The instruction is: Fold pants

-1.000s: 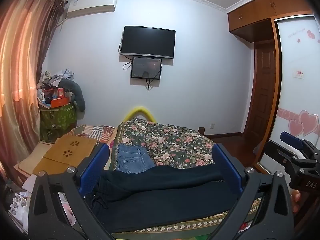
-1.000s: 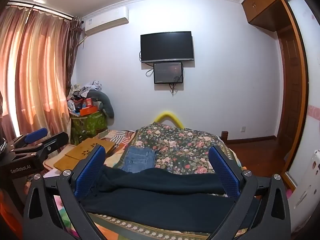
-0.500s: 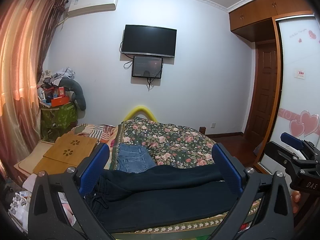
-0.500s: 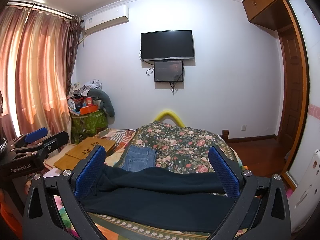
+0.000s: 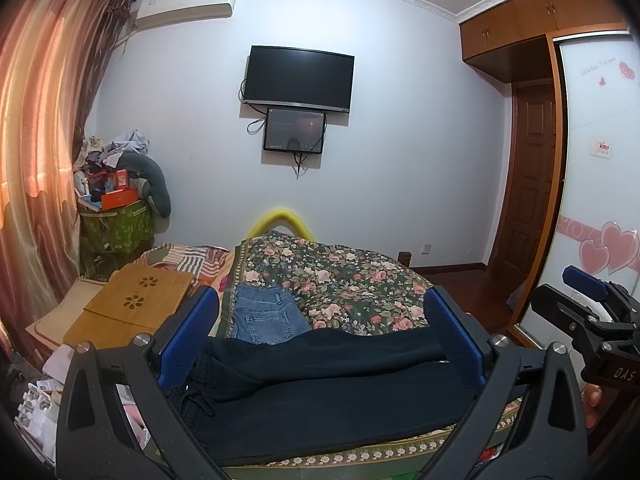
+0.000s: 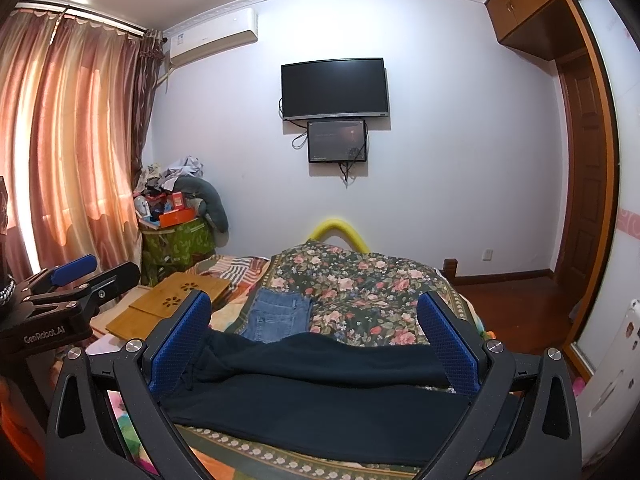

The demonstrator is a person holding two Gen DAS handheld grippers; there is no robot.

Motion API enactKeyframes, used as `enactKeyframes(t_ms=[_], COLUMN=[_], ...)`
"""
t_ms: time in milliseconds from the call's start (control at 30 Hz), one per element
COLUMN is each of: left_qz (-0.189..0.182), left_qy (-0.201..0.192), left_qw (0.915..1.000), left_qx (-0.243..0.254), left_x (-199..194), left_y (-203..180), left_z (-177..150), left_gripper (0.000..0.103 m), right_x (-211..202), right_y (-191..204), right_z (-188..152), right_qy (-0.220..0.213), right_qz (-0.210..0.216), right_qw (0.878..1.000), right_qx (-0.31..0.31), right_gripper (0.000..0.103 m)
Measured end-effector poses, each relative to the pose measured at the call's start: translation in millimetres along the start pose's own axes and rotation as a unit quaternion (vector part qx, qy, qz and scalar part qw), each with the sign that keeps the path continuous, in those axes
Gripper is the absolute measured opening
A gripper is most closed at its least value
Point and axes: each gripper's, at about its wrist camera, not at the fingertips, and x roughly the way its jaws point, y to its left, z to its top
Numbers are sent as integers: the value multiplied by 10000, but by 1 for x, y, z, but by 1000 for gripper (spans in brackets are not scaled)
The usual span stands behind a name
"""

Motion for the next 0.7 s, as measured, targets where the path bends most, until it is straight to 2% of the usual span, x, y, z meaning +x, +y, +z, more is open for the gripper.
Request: enactKeyframes(t_ms=[700], left_qz=[-37], left_qy=[54], left_qw=[10000], left_qx=[-28], left_x=[5], left_y=[-1], left_z=[2], left_gripper=[103], right_x=[1], right_y=[-5], right_z=[0], right_qy=[15], right_qz=[-38], right_qw=[10000], right_qx=[-12], right_gripper=[102])
